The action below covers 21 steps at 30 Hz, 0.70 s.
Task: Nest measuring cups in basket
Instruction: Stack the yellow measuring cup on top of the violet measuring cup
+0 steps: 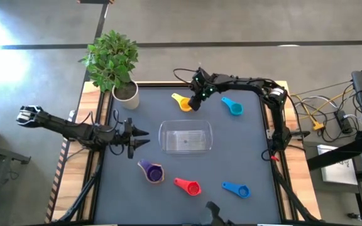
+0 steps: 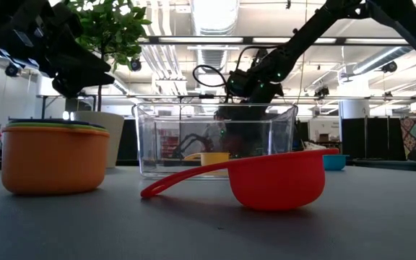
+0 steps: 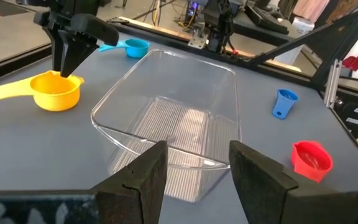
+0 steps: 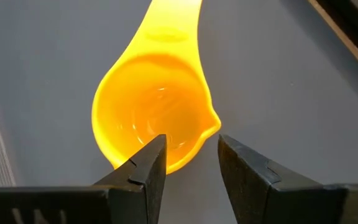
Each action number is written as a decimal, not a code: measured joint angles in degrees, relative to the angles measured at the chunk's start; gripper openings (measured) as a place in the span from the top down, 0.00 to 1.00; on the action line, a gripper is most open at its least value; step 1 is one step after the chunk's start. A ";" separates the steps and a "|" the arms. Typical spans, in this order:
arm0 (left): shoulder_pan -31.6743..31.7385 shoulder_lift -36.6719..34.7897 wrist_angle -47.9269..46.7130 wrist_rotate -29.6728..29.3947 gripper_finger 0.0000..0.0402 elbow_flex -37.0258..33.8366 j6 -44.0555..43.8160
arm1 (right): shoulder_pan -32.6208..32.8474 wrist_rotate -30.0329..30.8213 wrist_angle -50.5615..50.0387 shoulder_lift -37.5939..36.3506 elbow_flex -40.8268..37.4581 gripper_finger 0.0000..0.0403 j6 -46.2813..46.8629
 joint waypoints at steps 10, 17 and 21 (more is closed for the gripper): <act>0.00 0.48 0.00 0.00 0.61 0.00 -0.15 | 0.11 0.01 2.94 0.00 -2.43 0.67 0.03; -0.01 0.52 0.00 0.00 0.61 0.00 -0.15 | 0.09 0.01 4.01 0.00 -3.24 0.68 0.03; 0.00 0.59 0.00 0.00 0.61 0.00 -0.15 | 0.09 0.00 4.35 0.00 -3.24 0.69 0.03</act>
